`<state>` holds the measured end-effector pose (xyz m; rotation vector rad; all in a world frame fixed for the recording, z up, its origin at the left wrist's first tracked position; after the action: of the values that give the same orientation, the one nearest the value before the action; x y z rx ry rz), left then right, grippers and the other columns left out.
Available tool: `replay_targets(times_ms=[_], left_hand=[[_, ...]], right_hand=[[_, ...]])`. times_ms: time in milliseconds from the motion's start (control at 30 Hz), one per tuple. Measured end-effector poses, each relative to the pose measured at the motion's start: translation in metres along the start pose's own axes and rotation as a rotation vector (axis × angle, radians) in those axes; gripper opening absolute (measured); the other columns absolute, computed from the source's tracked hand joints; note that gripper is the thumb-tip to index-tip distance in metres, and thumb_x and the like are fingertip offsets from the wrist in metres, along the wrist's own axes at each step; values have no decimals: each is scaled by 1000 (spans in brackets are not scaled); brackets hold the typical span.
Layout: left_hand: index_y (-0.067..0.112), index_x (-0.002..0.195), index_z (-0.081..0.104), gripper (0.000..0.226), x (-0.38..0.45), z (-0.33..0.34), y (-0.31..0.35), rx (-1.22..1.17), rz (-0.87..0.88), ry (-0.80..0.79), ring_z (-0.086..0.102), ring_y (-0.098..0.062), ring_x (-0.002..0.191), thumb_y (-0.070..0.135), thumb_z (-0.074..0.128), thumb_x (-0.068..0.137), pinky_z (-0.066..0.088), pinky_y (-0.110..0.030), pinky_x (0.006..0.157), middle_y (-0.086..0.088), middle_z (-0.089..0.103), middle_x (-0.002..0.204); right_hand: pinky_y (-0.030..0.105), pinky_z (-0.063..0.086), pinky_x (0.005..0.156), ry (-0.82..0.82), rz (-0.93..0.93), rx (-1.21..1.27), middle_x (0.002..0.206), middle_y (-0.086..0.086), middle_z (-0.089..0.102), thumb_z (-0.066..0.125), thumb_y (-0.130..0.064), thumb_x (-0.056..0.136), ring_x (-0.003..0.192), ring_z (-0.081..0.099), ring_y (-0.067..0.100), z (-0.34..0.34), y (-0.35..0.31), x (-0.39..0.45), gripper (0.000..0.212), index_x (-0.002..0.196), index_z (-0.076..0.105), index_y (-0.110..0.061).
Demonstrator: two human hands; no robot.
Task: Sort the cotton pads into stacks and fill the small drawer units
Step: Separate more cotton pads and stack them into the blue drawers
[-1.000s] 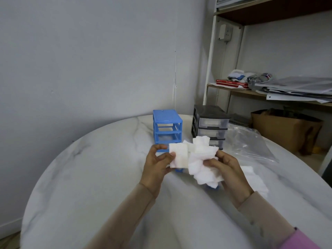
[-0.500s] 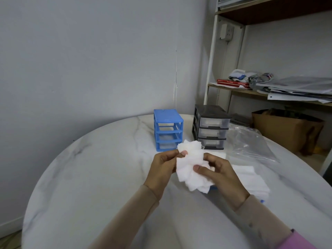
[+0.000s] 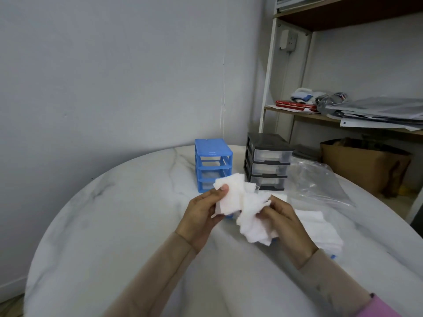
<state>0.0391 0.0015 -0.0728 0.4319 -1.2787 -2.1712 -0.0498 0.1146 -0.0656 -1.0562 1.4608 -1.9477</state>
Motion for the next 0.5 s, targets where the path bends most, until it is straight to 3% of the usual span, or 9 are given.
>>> replay_targets(times_ms=[133, 267, 300, 400, 500], left_hand=[[7, 96, 68, 15, 3, -7, 1, 29, 20, 66, 67, -11, 81, 13, 59, 86, 56, -20, 65, -7, 70, 98], [1, 99, 67, 25, 3, -6, -2, 88, 20, 42, 64, -17, 86, 17, 63, 80, 55, -24, 75, -12, 68, 100], [0, 99, 67, 30, 3, -5, -4, 100, 18, 27, 64, -16, 84, 20, 64, 77, 55, -24, 75, -12, 68, 98], [-3, 100, 65, 43, 1, -2, -6, 154, 21, 3, 63, -17, 85, 26, 66, 70, 55, -24, 75, -11, 67, 96], [-3, 95, 67, 40, 0, 0, -6, 202, 41, -12, 64, -17, 81, 27, 66, 67, 55, -24, 72, -12, 68, 92]], right_hand=[[17, 42, 52, 106, 12, -27, 61, 3, 55, 32, 16, 87, 57, 51, 11, -14, -1, 6, 32, 72, 56, 2], [14, 38, 47, 137, 4, -2, 63, 11, 45, 44, -7, 78, 51, 44, 7, -13, -8, 7, 11, 79, 54, -3], [14, 36, 45, 126, -6, -8, 65, 12, 44, 44, -13, 76, 49, 42, 7, -12, -9, 6, 15, 80, 54, -2], [12, 45, 50, 93, 1, -52, 62, -1, 60, 53, -16, 92, 51, 55, 1, -9, -11, 3, 23, 72, 57, -4], [17, 46, 46, 117, -66, -74, 57, -2, 62, 64, -23, 74, 50, 56, 6, -8, -17, 1, 28, 78, 57, 3]])
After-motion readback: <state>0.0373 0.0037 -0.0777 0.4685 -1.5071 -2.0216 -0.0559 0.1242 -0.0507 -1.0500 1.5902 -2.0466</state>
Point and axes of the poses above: each hand's wrist, its own x-axis towards the middle knuckle, its own z-axis out of the palm, y = z × x, the point moved 5 cm from there along x, towards the middle knuckle
